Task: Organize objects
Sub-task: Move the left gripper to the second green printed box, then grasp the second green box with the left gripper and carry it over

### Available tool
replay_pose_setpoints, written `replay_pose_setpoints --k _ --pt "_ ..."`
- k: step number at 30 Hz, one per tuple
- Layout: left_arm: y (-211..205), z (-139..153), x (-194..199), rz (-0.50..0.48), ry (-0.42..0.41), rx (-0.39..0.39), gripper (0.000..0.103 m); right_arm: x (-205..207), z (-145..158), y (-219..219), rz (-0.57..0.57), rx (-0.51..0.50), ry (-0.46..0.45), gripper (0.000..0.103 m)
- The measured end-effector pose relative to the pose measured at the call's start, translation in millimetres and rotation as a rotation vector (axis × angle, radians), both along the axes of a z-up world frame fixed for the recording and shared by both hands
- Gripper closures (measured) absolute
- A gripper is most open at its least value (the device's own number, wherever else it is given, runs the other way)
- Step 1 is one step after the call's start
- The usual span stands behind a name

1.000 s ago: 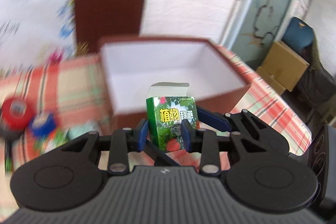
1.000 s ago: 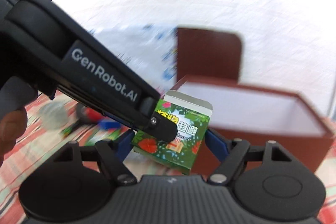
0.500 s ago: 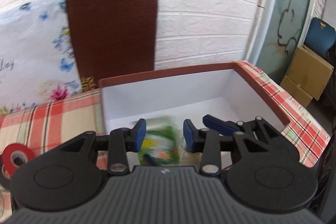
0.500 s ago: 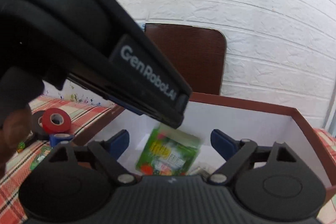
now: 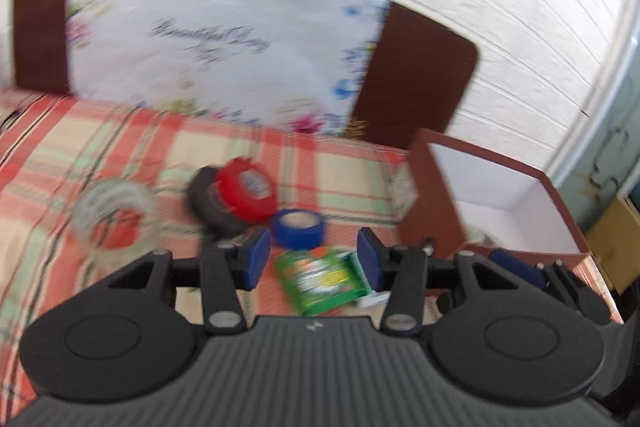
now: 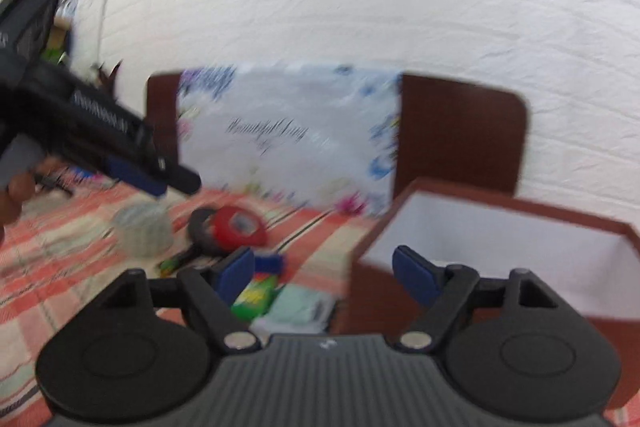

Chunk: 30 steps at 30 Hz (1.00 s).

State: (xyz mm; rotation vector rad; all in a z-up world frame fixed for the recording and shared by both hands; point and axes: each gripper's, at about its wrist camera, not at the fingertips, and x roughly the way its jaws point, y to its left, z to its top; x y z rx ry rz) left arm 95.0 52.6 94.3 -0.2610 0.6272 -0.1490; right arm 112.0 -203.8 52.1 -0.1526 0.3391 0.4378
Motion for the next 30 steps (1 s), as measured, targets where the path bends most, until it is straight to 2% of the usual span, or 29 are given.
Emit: replay_pose_setpoints --k 2,4,5,10,12,14,15,16,17,18,19,20,23,26,30 --pt "16 -10 -6 0.031 0.032 -0.025 0.053 3 -8 35 0.011 -0.036 0.069 0.028" --pt "26 -20 -10 0.043 0.051 -0.035 0.053 2 -18 49 0.022 -0.053 0.128 0.032" --pt "29 -23 -12 0.044 0.059 -0.039 0.053 2 -22 54 0.032 -0.061 0.141 0.035" --pt "40 -39 -11 0.026 0.091 -0.067 0.053 12 -37 90 0.096 -0.145 0.151 0.035" --pt "46 -43 -13 0.019 0.094 -0.078 0.053 25 -46 106 0.076 -0.194 0.155 0.029" --pt "51 -44 -14 0.014 0.092 -0.084 0.053 49 -60 115 0.028 -0.23 0.213 0.023" --pt "53 -45 -15 0.014 0.093 -0.085 0.053 59 -62 112 0.013 -0.174 0.253 0.014" --pt "54 -46 -15 0.016 0.097 -0.085 0.053 72 -62 105 -0.003 -0.117 0.32 0.012" --pt "56 -47 -15 0.017 0.103 -0.085 0.053 80 -61 99 -0.006 -0.065 0.365 0.014" --pt "56 -49 -15 0.019 0.109 -0.084 0.053 82 -60 96 -0.01 -0.06 0.364 0.023" --pt "57 -50 -15 0.021 0.114 -0.084 0.053 80 -60 95 -0.007 -0.064 0.358 0.028" --pt "56 -50 -16 0.019 0.117 -0.086 0.053 75 -60 93 -0.001 -0.059 0.354 0.04" --pt "51 -52 -17 0.006 0.126 -0.091 0.053 48 -59 91 0.038 -0.061 0.35 0.041" --pt "40 -54 -18 -0.023 0.144 -0.087 0.053 -2 -58 95 0.113 -0.14 0.28 0.041" --pt "18 -56 -19 -0.104 0.168 -0.097 0.051 -56 -55 86 0.179 -0.161 0.259 0.04"
